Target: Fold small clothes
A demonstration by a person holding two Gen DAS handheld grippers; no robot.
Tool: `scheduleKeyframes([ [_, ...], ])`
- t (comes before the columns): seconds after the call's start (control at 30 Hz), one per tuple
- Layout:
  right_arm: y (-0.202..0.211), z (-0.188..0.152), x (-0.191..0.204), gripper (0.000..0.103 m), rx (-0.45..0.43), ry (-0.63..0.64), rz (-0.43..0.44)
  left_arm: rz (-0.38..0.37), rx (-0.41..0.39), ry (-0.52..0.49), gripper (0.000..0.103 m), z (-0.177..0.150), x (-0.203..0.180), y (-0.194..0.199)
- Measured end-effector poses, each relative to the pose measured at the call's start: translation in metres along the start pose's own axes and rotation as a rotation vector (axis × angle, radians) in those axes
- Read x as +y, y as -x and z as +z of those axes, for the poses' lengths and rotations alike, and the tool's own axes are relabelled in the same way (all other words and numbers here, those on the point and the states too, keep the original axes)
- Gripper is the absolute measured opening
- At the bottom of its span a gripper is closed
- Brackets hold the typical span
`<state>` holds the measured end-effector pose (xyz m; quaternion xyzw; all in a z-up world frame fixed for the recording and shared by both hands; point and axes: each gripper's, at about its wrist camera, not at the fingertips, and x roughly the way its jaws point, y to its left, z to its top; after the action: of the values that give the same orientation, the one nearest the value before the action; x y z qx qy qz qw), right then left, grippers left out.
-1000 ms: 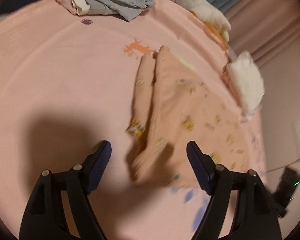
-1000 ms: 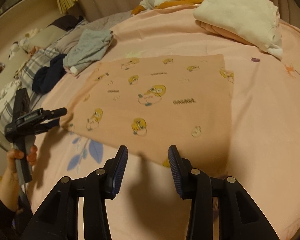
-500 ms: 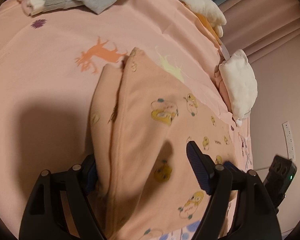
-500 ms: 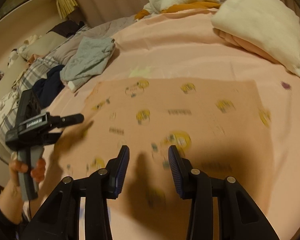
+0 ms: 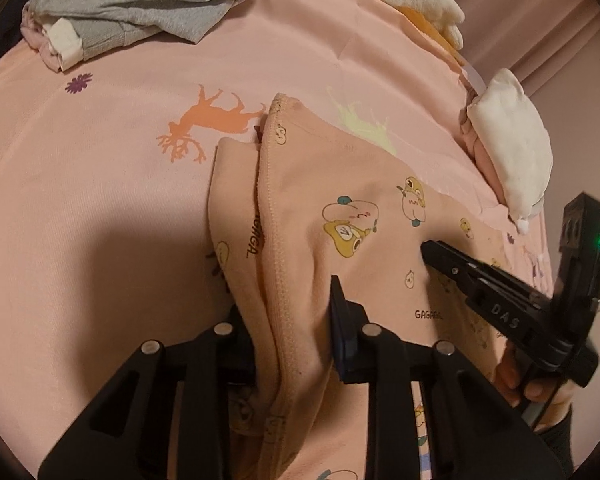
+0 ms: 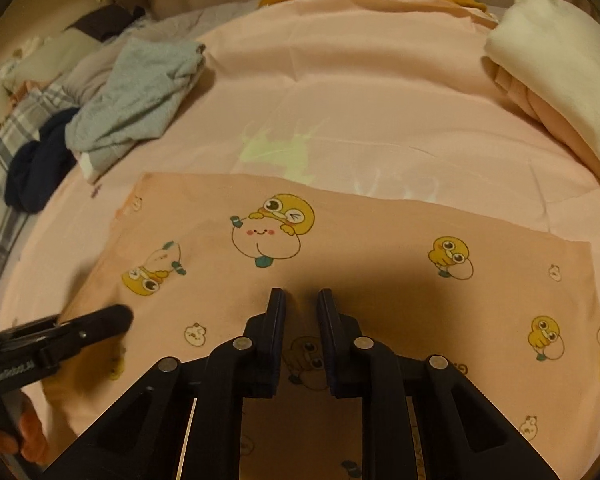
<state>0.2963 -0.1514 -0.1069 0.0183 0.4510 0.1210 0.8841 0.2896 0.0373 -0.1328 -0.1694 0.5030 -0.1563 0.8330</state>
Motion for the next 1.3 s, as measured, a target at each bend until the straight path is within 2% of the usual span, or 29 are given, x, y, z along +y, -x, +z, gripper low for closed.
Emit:
scheduleKeyframes([
  [0.1, 0.015, -0.005, 0.001, 0.02, 0.001, 0.023, 0.006, 0.018, -0.001, -0.019, 0.026, -0.001, -0.003, 0.0],
  [0.27, 0.032, -0.034, 0.007, 0.02, 0.009, 0.078, 0.049, 0.041, -0.004, -0.046, 0.026, -0.002, -0.005, 0.0],
  [0.3, 0.03, -0.042, 0.008, 0.02, 0.035, 0.092, 0.051, 0.044, -0.005, -0.049, 0.026, -0.002, -0.006, 0.0],
  [0.4, 0.034, -0.049, 0.015, 0.02, 0.035, 0.134, 0.02, 0.059, -0.008, -0.065, 0.026, -0.003, -0.008, 0.0],
  [0.6, 0.06, -0.072, 0.026, 0.02, 0.03, 0.168, 0.046, 0.069, -0.013, -0.08, 0.026, -0.004, -0.009, 0.0],
  [0.7, 0.051, -0.08, 0.033, 0.02, 0.044, 0.192, 0.037, 0.073, -0.012, -0.081, 0.026, -0.004, -0.009, -0.001],
  [0.8, 0.043, -0.08, 0.034, 0.02, 0.036, 0.197, 0.031, 0.086, -0.013, -0.084, 0.022, -0.004, -0.012, 0.001],
  [0.9, 0.05, -0.078, 0.027, 0.02, 0.04, 0.149, 0.093, 0.098, -0.019, -0.091, 0.016, -0.003, -0.018, 0.006],
  [1.03, 0.062, -0.075, 0.004, 0.02, -0.01, 0.031, 0.182, 0.115, -0.028, -0.114, 0.014, -0.001, -0.028, 0.013],
  [1.3, 0.074, -0.068, -0.026, 0.02, -0.064, -0.113, 0.245, 0.142, -0.044, -0.177, 0.013, 0.002, -0.06, 0.027],
])
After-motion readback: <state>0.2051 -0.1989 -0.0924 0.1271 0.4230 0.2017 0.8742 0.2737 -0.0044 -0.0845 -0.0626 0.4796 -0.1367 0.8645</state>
